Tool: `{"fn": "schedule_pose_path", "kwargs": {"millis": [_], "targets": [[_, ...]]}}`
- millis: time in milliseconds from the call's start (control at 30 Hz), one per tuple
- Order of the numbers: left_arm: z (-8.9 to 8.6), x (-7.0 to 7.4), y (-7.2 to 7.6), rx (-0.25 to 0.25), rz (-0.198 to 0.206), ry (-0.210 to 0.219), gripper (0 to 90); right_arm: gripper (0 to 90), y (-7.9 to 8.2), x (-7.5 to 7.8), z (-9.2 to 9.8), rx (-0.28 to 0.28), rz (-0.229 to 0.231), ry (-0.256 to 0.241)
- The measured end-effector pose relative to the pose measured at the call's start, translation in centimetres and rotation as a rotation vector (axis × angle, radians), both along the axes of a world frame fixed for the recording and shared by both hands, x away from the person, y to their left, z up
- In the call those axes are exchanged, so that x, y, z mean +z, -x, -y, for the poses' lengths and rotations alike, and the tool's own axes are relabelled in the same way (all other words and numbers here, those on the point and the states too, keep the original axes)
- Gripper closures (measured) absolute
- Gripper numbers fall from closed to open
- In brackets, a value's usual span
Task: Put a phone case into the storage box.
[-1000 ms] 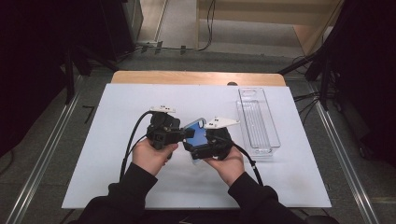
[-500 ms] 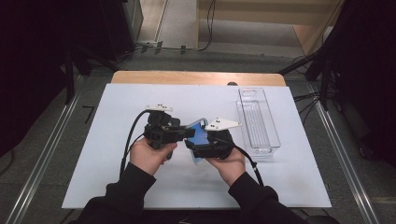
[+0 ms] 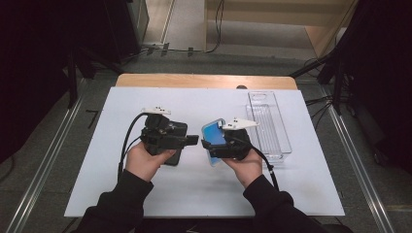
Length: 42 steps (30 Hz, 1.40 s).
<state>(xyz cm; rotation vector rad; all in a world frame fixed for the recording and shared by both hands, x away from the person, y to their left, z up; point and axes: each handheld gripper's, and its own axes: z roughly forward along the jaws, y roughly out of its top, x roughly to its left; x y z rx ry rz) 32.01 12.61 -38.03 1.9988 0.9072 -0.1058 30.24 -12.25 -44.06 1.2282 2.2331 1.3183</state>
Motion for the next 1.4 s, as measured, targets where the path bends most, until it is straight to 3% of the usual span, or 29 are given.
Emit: {"fn": "schedule_pose_path", "kwargs": {"millis": [200,300,500,567,767,1100,1400], "targets": [[-0.8,-1.2,-0.3,-0.077,-0.024,-0.032,31.3,16.2,-0.2,0.3,0.8,0.016,-0.009,-0.021],[-1.3,-2.0,-0.3,-0.094,-0.007,-0.043,31.3,16.2,-0.2,0.5,1.1,0.032,-0.006,-0.028],[-2.3,-3.3,0.4,-0.134,0.036,-0.114,31.3,16.2,-0.1,1.0,1.5,0.100,-0.019,-0.046],[-2.9,-3.8,0.7,-0.139,0.041,-0.114,31.3,16.2,0.0,1.1,1.5,0.116,-0.017,-0.041],[-4.3,-4.7,1.3,-0.128,0.016,-0.096,31.3,16.2,0.0,1.6,1.9,0.163,-0.031,-0.043],[-5.5,-6.0,2.3,-0.124,-0.010,-0.065,31.2,16.2,-0.4,3.1,3.9,0.180,-0.043,-0.053],[-6.3,-6.2,2.9,-0.083,0.018,-0.078,31.2,16.2,-0.6,4.7,5.8,0.156,-0.020,-0.065]]}}
